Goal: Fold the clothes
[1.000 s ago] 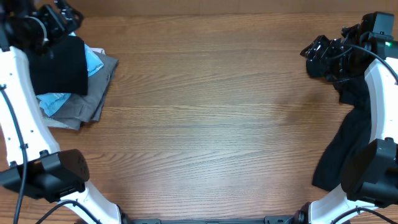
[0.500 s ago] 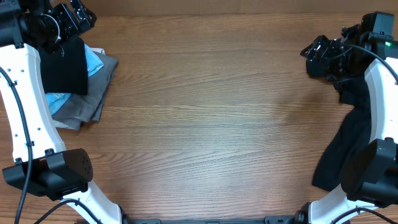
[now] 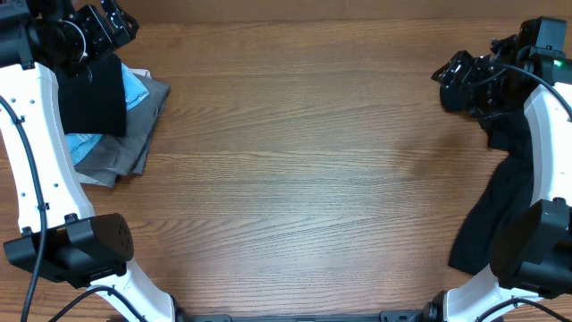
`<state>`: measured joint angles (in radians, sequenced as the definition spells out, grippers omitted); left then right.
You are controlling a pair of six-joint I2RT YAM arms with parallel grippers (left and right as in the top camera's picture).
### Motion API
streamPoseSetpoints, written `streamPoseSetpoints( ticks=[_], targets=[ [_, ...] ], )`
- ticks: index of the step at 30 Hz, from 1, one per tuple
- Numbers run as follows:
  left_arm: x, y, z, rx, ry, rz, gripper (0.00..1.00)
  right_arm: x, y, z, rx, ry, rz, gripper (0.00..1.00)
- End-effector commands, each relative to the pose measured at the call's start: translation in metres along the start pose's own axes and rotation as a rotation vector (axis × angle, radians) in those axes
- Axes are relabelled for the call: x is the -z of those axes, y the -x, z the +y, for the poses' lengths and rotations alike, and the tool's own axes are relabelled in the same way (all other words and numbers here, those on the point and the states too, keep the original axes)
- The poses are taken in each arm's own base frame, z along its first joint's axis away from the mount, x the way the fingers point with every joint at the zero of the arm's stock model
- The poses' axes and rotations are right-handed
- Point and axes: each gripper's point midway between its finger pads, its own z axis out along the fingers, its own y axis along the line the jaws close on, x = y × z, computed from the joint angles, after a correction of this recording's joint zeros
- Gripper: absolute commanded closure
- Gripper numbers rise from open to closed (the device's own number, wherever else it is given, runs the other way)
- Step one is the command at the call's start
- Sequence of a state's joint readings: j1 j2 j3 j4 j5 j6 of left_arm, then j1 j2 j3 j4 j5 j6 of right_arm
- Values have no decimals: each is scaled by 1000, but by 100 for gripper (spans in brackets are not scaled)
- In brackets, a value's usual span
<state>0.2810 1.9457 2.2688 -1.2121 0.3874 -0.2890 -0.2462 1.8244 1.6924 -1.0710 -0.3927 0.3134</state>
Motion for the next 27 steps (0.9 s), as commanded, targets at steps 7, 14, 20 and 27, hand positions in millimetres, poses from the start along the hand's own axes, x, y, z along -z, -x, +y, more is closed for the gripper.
streamPoseSetpoints(
  ticks=[7, 14, 20, 27],
  targets=[
    [0, 0, 1, 3, 6, -2, 0, -2, 0, -1, 6, -1, 3, 0],
    [0, 0, 1, 3, 6, -2, 0, 16, -5, 19, 51, 26, -34, 0],
    [0, 0, 1, 3, 6, -2, 0, 75, -27, 76, 188, 118, -144, 0],
    [0, 0, 1, 3, 6, -2, 0, 159, -72, 132, 351, 258, -290, 0]
  ],
)
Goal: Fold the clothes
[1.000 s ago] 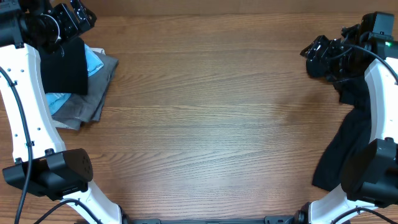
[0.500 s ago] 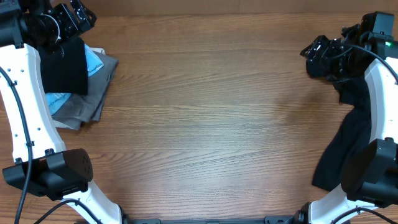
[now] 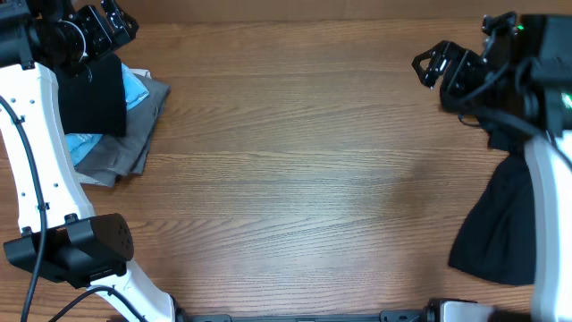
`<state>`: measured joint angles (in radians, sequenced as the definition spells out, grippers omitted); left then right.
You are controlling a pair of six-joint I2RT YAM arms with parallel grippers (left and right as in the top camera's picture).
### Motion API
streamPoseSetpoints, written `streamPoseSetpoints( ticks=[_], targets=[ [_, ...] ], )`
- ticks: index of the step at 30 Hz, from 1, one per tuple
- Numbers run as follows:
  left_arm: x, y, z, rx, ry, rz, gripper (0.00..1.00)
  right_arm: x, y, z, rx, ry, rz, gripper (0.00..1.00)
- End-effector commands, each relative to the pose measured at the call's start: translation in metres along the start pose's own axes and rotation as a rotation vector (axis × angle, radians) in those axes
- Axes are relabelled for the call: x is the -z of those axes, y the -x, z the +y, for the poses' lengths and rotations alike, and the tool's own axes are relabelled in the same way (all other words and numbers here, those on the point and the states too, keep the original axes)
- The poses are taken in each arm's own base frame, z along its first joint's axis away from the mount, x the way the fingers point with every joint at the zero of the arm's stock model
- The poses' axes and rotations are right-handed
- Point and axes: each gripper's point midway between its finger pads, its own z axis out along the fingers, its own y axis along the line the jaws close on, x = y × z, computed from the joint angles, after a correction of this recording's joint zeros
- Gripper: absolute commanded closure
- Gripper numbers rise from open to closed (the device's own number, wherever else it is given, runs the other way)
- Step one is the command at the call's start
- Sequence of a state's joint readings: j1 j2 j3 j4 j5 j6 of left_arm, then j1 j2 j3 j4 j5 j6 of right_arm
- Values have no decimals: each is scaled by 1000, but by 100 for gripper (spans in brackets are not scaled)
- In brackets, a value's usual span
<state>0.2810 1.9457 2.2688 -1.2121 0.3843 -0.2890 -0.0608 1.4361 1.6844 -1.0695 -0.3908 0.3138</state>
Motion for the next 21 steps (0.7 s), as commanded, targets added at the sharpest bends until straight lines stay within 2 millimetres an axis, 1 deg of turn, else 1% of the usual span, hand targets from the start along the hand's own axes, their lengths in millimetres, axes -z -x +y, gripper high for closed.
streamPoseSetpoints(
  ticks=[1, 5, 8, 10, 13, 16, 19, 21],
  targets=[
    [0, 0, 0, 3, 3, -1, 0, 45, -5, 36, 84, 72, -91, 0],
    [0, 0, 0, 3, 3, -1, 0, 101, -17, 68, 160, 148, -200, 0],
    [0, 0, 0, 3, 3, -1, 0, 146, -29, 85, 211, 201, -291, 0],
    [0, 0, 0, 3, 3, -1, 0, 175, -38, 92, 243, 227, -358, 0],
    [0, 0, 0, 3, 3, -1, 0, 220, -54, 98, 277, 250, -469, 0],
    [0, 0, 0, 3, 3, -1, 0, 257, -73, 103, 311, 287, -556, 0],
    [0, 0, 0, 3, 3, -1, 0, 283, -98, 100, 359, 294, -604, 0],
    [0, 0, 0, 3, 3, -1, 0, 296, -118, 96, 401, 296, -616, 0]
  ],
)
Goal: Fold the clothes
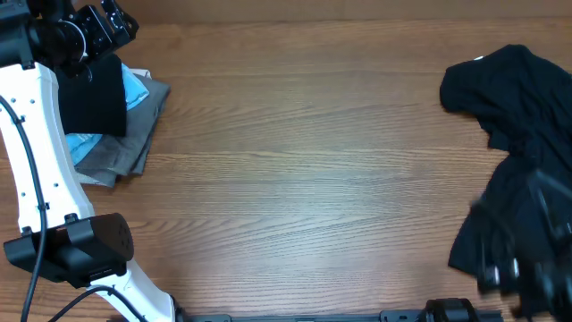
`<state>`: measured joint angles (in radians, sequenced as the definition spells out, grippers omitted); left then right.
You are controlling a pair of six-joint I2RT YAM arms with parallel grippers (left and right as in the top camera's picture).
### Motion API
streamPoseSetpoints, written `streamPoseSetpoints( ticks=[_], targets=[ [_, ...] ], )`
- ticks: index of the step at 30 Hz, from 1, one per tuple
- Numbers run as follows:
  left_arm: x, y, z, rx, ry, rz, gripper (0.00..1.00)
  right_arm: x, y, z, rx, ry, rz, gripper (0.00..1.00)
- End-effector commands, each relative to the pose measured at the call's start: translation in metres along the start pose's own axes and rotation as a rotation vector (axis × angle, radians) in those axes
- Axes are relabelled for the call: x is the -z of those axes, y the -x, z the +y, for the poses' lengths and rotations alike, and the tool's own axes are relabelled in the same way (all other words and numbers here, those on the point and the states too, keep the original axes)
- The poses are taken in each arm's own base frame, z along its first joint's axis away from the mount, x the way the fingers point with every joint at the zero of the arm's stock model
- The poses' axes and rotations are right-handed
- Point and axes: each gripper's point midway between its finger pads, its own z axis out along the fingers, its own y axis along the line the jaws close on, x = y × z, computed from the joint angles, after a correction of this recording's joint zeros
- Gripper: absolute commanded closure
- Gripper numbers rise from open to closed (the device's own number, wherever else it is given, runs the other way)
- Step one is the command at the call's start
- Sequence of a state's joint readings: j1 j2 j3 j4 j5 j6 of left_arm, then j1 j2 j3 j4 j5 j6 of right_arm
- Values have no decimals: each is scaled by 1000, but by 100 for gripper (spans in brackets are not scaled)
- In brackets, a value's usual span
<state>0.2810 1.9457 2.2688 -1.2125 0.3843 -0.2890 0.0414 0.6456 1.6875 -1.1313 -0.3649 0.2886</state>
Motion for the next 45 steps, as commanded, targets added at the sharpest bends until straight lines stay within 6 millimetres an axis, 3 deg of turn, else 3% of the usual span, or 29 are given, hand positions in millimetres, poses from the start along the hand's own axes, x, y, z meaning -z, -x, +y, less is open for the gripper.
streamPoseSetpoints(
  ticks=[1, 9, 16, 26, 35, 40, 45],
  targets=[
    [0, 0, 0, 3, 3, -2, 0, 27, -10, 5, 66, 0, -19, 0],
    [0, 0, 0, 3, 3, -1, 0, 75, -48, -4, 59, -67, -24, 0],
    [0, 0, 0, 3, 3, -2, 0, 80, -83, -16, 61, -70, -36, 0],
    [0, 0, 0, 3, 3, -2, 0, 27, -118, -52, 106, -31, -171, 0],
    [0, 0, 0, 3, 3, -2, 0, -51, -135, -88, 137, 6, -276, 0],
    [0, 0, 0, 3, 3, -2, 0, -83, -162, -112, 154, 21, -330, 0],
    [0, 0, 0, 3, 3, -2, 0, -99, -189, -140, 98, -27, -366, 0]
  ],
)
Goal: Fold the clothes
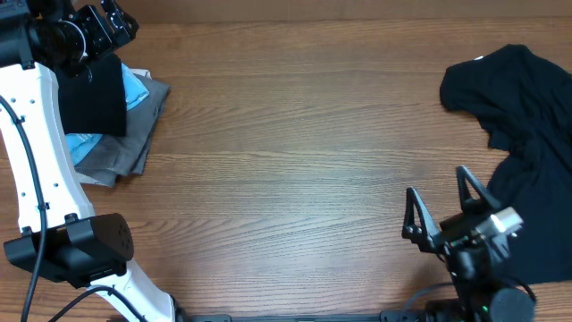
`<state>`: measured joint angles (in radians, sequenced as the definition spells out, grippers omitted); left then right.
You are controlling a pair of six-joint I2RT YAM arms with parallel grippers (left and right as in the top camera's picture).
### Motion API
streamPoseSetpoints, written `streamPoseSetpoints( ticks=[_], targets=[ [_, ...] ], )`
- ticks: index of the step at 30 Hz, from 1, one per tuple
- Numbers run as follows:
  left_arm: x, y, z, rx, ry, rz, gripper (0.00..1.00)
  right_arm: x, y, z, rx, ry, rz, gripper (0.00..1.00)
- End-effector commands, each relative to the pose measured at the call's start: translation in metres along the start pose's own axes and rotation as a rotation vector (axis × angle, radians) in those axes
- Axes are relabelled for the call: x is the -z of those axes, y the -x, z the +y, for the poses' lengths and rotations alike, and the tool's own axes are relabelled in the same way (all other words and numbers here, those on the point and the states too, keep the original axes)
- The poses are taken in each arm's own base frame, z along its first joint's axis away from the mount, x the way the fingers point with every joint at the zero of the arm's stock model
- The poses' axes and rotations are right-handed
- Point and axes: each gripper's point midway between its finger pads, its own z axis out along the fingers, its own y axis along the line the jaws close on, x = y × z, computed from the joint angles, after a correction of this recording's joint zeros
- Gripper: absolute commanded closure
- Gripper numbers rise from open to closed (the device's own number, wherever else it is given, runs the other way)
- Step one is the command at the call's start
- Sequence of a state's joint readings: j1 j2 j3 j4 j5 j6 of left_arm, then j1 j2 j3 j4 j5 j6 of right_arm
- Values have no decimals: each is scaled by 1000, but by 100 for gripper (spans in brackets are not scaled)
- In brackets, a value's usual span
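A crumpled black garment [523, 107] lies at the table's right edge, running from the far right down to the near right. My right gripper [440, 204] stands open near the front edge, just left of the garment's lower part, with nothing between its fingers. My left gripper [107, 22] is at the far left corner, over the back end of a folded black piece [89, 98]. That piece tops a stack of a folded blue garment [136, 87] and a folded grey garment [134, 139]. The left jaws cannot be made out.
The wooden table [295, 152] stretches between the stack on the left and the black garment on the right. The left arm's white links [27, 161] run down the left edge to its base.
The right arm was a blur over the garment's near right part. It now stands sharp at the front edge, left of the garment, fingers open. Garment, stack and left arm have not moved.
The right gripper was first at the far right, over the black garment's top end. Then it was slightly further left and nearer the camera, fingers open. Later the arm was down at the near right and the garment lay uncovered. The left side stayed the same throughout.
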<state>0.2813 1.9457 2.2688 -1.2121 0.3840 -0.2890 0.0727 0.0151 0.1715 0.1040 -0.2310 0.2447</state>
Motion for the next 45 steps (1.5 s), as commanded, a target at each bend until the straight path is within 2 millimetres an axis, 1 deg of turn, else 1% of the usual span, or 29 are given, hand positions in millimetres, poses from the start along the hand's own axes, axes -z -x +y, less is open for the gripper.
streamPoseSetpoints(
  ticks=[1, 3, 8, 11, 15, 19, 45],
  targets=[
    [0, 0, 0, 3, 2, -1, 0, 1, -17, -19, -64, -76, -12, 0],
    [0, 0, 0, 3, 2, -1, 0, 2, -29, -30, -101, -127, 1, 0],
    [0, 0, 0, 3, 2, -1, 0, 4, -54, -48, -114, -198, 35, 0],
    [0, 0, 0, 3, 2, -1, 0, 8, -71, -59, -123, -262, 92, 0],
    [0, 0, 0, 3, 2, -1, 0, 14, -84, -70, -126, -325, 140, 0],
    [0, 0, 0, 3, 2, -1, 0, 20, -102, -78, -131, -374, 210, 0],
    [0, 0, 0, 3, 2, -1, 0, 20, -103, -78, -133, -372, 216, 0]
  ],
)
